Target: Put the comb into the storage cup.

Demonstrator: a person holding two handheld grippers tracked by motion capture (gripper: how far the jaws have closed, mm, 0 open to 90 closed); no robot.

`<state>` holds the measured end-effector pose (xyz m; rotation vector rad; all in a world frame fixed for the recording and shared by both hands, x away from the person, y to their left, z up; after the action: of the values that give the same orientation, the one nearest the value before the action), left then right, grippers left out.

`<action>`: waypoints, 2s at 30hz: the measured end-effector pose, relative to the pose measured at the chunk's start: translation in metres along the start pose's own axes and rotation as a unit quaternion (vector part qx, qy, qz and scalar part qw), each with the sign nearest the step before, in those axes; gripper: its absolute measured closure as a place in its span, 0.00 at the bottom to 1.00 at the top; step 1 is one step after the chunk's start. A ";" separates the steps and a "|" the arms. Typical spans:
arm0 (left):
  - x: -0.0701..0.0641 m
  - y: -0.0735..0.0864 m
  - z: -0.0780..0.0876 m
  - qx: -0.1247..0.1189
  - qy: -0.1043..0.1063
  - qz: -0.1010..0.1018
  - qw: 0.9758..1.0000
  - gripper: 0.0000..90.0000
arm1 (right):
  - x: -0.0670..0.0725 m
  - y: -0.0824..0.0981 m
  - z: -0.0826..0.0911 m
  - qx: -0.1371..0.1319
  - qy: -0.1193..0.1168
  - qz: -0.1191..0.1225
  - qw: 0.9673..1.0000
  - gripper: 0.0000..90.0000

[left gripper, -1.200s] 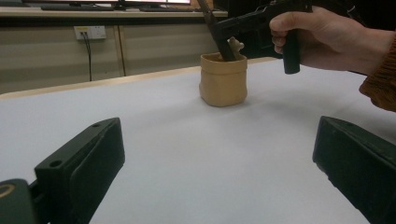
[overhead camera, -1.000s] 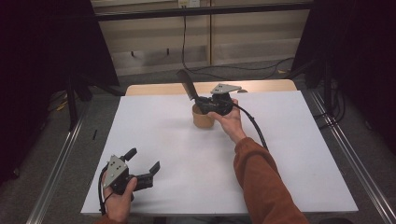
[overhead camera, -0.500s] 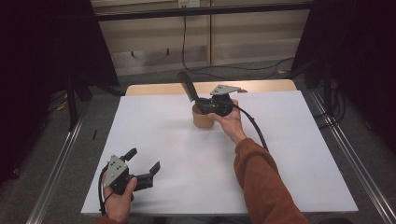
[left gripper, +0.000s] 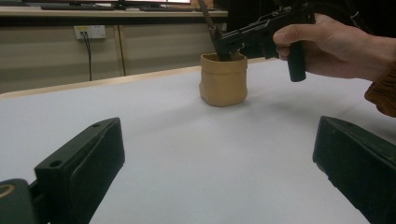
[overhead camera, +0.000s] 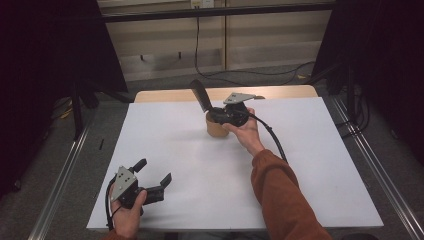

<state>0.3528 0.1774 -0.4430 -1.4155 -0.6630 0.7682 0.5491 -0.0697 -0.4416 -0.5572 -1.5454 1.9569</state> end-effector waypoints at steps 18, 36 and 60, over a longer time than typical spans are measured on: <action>0.000 0.000 0.001 -0.003 -0.001 0.007 1.000 0.02 | 0.002 0.013 -0.008 0.017 0.004 -0.004 1.000 0.79; 0.000 0.000 0.000 -0.002 0.001 0.003 1.000 0.02 | 0.002 0.011 -0.003 0.008 0.012 -0.020 1.000 0.70; 0.000 0.000 -0.002 0.000 -0.002 0.003 1.000 0.03 | 0.011 -0.006 0.022 -0.028 0.023 -0.032 0.999 0.38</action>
<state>0.3544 0.1766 -0.4432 -1.4173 -0.6614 0.7754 0.5279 -0.0772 -0.4301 -0.5653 -1.5743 1.8454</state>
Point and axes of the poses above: each handheld gripper's, and its own axes: z roughly backward along the jaws, y roughly out of its underside, x roughly to its left, the point moved 7 cm from there along -z, roughly forward along the jaws, and after that the axes turned 9 degrees about -x, right-handed, at the moved point
